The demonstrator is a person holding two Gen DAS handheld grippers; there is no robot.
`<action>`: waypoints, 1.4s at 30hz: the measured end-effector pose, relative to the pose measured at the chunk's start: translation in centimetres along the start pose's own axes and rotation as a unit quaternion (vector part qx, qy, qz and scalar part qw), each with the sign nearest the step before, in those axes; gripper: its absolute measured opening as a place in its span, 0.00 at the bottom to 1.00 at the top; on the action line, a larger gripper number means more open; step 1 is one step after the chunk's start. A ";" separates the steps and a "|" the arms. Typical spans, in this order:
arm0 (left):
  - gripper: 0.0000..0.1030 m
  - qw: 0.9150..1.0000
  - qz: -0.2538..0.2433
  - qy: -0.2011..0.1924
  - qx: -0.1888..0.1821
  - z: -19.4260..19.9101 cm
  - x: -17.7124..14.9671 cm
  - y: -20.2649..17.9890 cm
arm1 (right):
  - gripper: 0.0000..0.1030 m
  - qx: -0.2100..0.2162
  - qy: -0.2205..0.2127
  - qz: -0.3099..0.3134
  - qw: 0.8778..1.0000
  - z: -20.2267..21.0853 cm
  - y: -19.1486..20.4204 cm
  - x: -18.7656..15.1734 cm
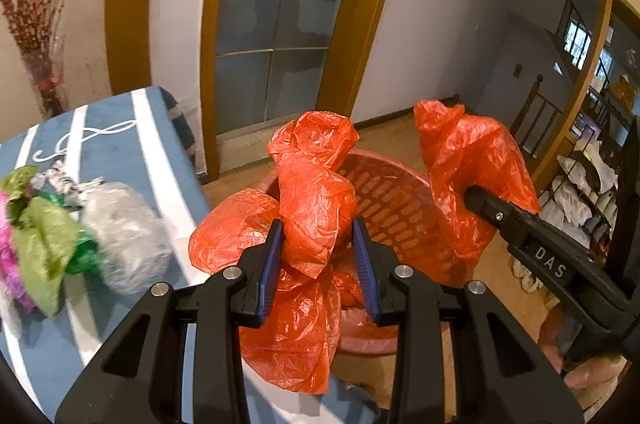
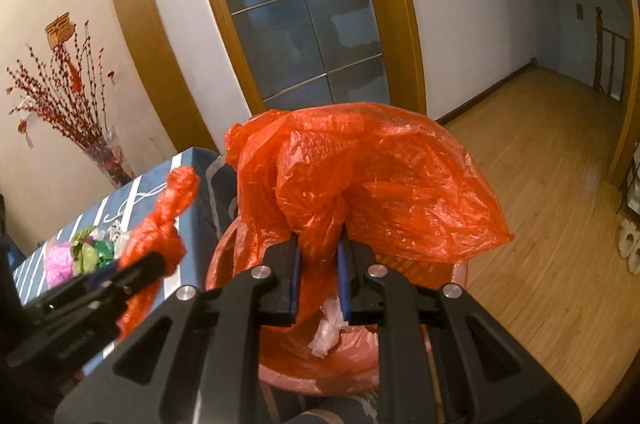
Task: Collect trash
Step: 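Carry both bags over the orange basket and open both tools to drop them, then grasp a clear plastic bag with the right tool while the left tool grasps white paper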
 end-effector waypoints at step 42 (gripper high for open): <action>0.83 0.996 0.019 0.012 0.084 4.2 -3.1 6.8 | 0.82 -0.002 0.001 0.044 0.999 0.2 2.6 -1.3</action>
Point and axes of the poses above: each gripper's, at about its wrist camera, not at the fingertips, and z roughly against the way its jaws point, y to its left, x to its top, the point moved 9 cm from there along -z, roughly the way its jaws point, and after that the axes turned 4 degrees about -x, right-handed, at the moved point
